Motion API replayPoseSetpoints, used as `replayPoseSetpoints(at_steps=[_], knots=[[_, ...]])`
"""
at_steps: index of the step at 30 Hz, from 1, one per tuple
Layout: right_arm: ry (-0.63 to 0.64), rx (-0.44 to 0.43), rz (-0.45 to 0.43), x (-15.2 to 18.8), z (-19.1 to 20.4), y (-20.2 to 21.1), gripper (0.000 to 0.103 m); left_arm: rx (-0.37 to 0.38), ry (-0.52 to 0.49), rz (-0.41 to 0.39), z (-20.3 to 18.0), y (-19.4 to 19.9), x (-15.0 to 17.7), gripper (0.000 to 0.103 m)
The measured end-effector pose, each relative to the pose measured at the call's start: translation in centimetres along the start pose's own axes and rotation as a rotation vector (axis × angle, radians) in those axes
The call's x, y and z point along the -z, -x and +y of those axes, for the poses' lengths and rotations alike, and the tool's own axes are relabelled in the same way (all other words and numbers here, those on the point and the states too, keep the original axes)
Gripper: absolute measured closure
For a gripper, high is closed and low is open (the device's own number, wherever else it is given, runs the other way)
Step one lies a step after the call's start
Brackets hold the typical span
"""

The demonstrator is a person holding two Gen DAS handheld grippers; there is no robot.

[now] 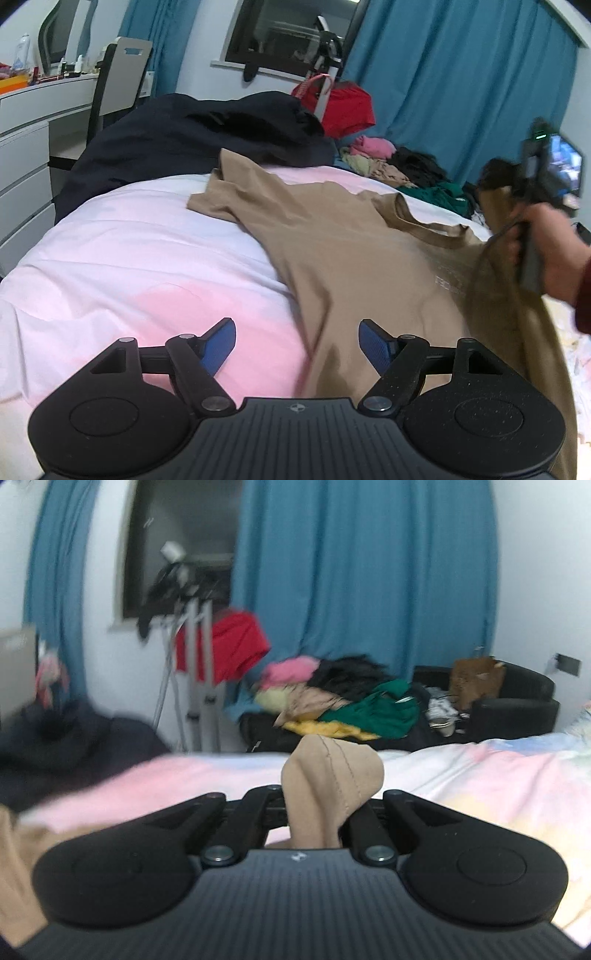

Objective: Fold clothes

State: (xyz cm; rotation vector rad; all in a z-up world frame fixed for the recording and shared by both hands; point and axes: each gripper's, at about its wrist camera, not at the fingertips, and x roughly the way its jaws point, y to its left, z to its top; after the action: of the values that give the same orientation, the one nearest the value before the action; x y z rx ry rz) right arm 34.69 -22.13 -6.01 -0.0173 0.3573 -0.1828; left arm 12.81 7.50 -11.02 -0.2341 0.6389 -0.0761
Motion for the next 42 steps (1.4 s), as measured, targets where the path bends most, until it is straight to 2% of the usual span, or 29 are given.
replayPoseSetpoints(at_steps=[5,6,7,8,9,10,13,16,19,23,26,30,33,38,42], knots=[[0.030,-0.026,0.091,2.9,3.9,-3.7,0.095,0.001,0.022,0.017,1.5,-1.7,0.1,0.028],[0.030,-0.033,0.123,3.1,4.4,-4.6,0.093,0.004,0.026,0.022,1.7,-2.1,0.2,0.028],[0.030,-0.039,0.155,3.3,5.0,-5.5,0.085,0.008,0.031,0.027,2.0,-2.5,0.2,0.028],[0.029,-0.045,0.183,3.6,5.4,-6.2,0.049,0.012,0.035,0.030,2.1,-2.7,0.3,0.028],[0.016,-0.051,0.188,3.8,5.5,-6.0,0.007,0.017,0.037,0.031,2.2,-2.9,0.3,0.028],[-0.007,-0.067,0.179,3.9,5.5,-5.5,0.000,0.021,0.038,0.032,2.2,-3.1,0.3,0.028],[-0.068,-0.113,0.139,3.6,4.8,-3.0,0.000,0.009,0.022,0.022,2.4,-3.6,0.0,0.028],[-0.128,-0.153,0.133,3.1,3.8,0.3,0.000,0.013,0.068,0.019,3.1,-3.7,-0.3,0.028],[-0.185,-0.207,0.108,3.1,2.1,5.7,0.000,0.013,0.085,0.015,3.3,-3.4,-0.5,0.028],[-0.276,-0.274,0.097,4.3,-1.8,14.4,0.000,0.009,0.041,-0.008,2.1,-1.7,-0.4,0.028],[-0.300,-0.239,0.082,6.6,-5.2,21.4,0.000,0.014,0.001,-0.021,0.9,-0.2,-0.2,0.028],[-0.393,-0.180,0.063,10.6,-9.6,28.6,0.000,0.014,-0.115,-0.049,-1.7,2.6,1.4,0.028],[-0.436,-0.152,0.054,11.4,-12.3,31.2,0.000,0.022,-0.174,-0.038,-3.7,4.0,3.0,0.028],[-0.448,-0.155,-0.058,9.7,-15.9,33.4,0.000,0.037,-0.305,-0.018,-7.2,5.2,5.7,0.028],[-0.459,-0.152,-0.079,10.6,-18.3,33.4,0.000,0.091,-0.340,0.052,-9.5,5.2,7.8,0.030]])
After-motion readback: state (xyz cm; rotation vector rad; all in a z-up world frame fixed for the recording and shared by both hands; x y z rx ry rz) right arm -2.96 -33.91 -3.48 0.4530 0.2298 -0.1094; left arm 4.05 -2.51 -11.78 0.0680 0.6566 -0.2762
